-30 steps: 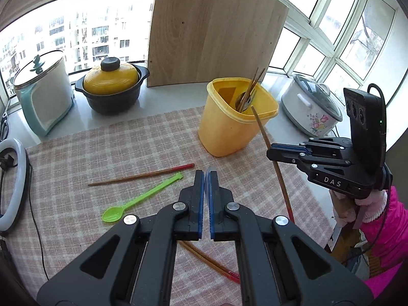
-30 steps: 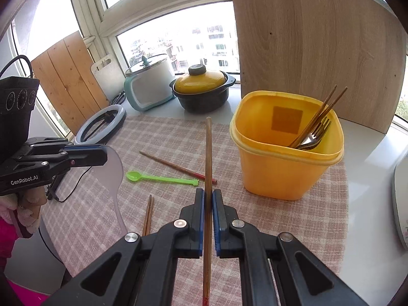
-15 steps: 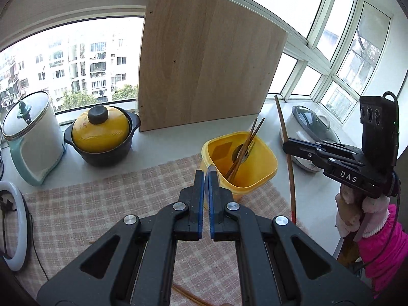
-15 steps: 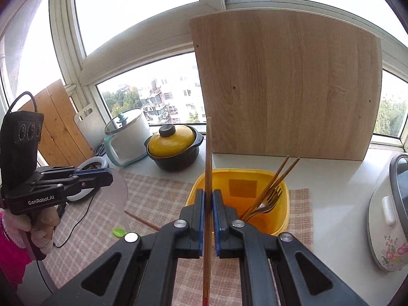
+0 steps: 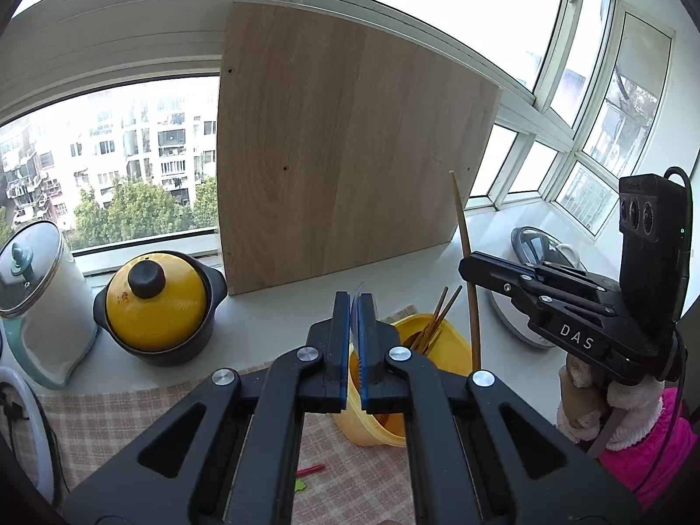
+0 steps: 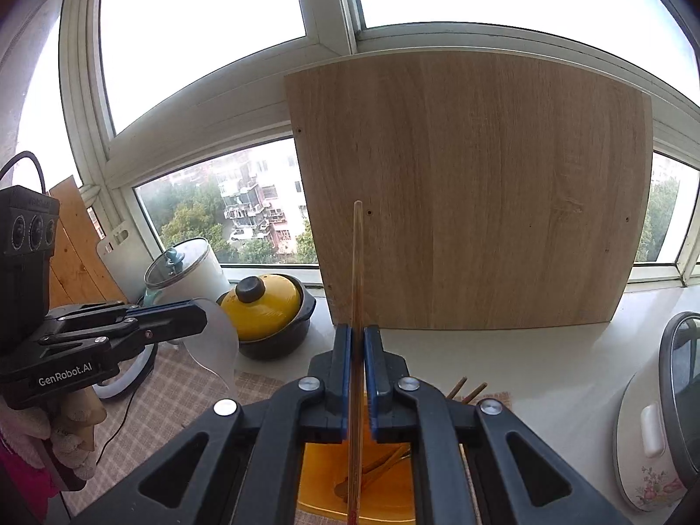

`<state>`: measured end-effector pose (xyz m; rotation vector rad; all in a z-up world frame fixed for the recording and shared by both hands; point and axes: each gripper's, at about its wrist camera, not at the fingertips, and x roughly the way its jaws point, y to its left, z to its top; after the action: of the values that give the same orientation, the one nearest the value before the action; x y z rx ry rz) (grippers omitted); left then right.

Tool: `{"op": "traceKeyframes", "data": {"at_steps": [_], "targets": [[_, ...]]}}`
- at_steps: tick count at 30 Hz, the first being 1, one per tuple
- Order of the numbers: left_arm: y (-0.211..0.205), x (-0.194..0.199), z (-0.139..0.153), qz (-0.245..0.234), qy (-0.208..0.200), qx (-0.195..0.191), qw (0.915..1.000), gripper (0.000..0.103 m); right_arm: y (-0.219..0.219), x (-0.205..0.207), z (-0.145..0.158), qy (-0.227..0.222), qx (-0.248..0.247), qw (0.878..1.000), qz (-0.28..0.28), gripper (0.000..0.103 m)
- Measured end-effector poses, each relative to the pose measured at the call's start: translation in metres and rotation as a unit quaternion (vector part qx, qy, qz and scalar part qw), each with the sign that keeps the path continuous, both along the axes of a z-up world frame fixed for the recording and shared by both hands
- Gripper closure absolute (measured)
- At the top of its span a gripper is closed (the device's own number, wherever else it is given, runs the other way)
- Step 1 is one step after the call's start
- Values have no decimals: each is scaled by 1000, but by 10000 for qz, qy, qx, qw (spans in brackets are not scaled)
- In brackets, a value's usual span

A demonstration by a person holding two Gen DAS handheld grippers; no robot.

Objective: Organize utensils
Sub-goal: 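Carry both chopsticks with both tools and lower them into the yellow container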

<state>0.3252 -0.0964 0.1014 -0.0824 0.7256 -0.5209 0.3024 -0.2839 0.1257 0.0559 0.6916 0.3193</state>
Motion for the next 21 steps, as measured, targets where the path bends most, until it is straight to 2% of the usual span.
{"op": "traceKeyframes", "data": {"at_steps": [11, 21], "targets": [[-16, 21, -11, 43, 62, 141, 9999, 103, -4, 23, -13, -61, -85, 9997, -212, 100], [-32, 18, -34, -177, 280, 312, 9990, 103, -18, 24, -46, 321, -48, 9991, -278, 100]]}}
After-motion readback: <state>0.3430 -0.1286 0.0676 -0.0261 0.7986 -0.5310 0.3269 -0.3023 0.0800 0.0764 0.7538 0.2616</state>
